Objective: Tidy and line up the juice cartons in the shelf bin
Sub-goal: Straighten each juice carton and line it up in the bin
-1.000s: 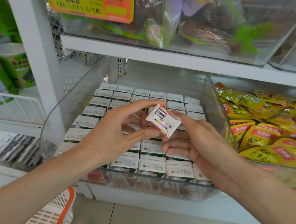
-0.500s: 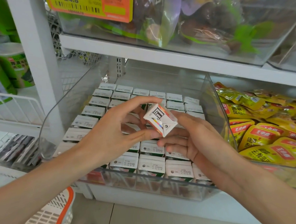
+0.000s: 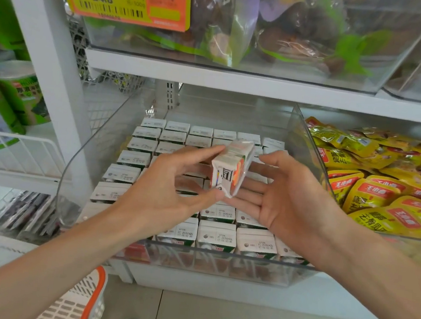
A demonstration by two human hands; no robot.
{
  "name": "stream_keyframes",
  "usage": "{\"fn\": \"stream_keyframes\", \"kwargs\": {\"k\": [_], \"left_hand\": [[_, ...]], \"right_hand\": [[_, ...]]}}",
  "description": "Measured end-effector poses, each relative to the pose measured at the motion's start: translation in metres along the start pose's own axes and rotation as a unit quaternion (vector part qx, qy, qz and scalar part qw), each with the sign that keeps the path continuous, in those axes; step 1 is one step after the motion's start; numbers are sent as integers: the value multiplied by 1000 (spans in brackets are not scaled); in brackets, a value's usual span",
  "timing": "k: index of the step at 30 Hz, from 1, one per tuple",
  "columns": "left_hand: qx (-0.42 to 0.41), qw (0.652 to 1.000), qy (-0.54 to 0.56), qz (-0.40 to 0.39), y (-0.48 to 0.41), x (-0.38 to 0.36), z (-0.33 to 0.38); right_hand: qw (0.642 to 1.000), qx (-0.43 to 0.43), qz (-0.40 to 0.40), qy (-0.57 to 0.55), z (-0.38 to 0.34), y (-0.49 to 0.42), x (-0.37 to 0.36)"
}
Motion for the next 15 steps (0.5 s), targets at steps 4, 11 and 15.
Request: {"fn": "stream_keyframes", "kwargs": {"k": [4,11,15], "left_hand": [[-28,999,-3,18,1,3,8],[-25,999,-6,35,1,7,10],[-1,999,-24,35,2,10,4]], "right_hand": [[997,5,-9,78,2,0,-3],[1000,-17,-19,8,-1,1,-4],[987,62,-11,150,-13,1,-5]]}}
Point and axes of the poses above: each hand's wrist, its own y-axis away from the middle knuckle, its own x-axis out of the back of the hand, z = x × y, the point moved 9 cm from there along -y, towards the middle knuckle, and after that the axes turned 6 degrees about -z, right-handed, at the moved point
